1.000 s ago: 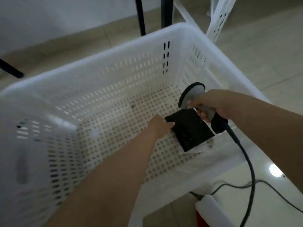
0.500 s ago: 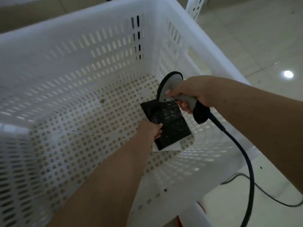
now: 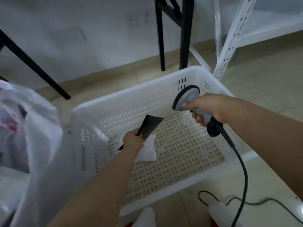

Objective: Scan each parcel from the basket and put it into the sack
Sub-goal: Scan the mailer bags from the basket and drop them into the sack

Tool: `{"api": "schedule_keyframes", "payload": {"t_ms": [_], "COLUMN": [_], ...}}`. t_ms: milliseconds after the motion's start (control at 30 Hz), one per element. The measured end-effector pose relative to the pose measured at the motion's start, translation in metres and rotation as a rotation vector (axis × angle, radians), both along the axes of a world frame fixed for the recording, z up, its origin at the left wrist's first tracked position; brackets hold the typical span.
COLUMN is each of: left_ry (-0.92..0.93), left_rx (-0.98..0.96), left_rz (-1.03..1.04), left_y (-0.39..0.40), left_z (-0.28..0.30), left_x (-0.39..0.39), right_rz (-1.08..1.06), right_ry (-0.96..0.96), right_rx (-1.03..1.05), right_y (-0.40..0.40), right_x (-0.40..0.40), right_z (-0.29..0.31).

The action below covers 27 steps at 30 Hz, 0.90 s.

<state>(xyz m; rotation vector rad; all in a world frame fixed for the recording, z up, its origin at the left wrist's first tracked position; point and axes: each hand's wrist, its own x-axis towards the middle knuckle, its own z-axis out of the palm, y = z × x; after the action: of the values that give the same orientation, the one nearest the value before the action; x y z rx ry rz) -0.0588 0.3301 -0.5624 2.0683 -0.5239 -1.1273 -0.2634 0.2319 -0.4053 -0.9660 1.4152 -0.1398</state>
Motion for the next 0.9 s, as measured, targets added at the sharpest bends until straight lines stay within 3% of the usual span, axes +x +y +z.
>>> {"api": "schedule_keyframes", "payload": {"t_ms": [133,167,300,600,700,900], "left_ry": [0.196,0.171,-0.221,-0.499,-0.529,-0.368], "left_rx": [-0.192,-0.264,-0.430,-0.673,-0.750,-0.755], "left_rz": [0.143,0.131,-0.153,-0.375,-0.324,-0.075], "left_y": [0.029,0.038,0.068,0.099,0.101,0.145], "left_z": [0.089,0.106,0.146,0.312,0.342,0.410], "left_x": [0.007,0.008,0.023,0.023,0.029,0.001], "right_rz": [0.033,0.042,0.072,0.091,0.081,0.110], "right_ry": [-0.049,-0.058,-0.089,-0.262,-0.349,-0.424], "right_rx": [-0.064,-0.086,-0.169,-0.455,-0.541,-0.637], "right_y": [0.034,0.041,0.071,0.141,0.164,0.206], "right_x": [0.013,0.015,0.017,-0.023,-0.032,-0.040], "right_z": [0.055,0.070,0.127,0.254,0.282,0.320]}}
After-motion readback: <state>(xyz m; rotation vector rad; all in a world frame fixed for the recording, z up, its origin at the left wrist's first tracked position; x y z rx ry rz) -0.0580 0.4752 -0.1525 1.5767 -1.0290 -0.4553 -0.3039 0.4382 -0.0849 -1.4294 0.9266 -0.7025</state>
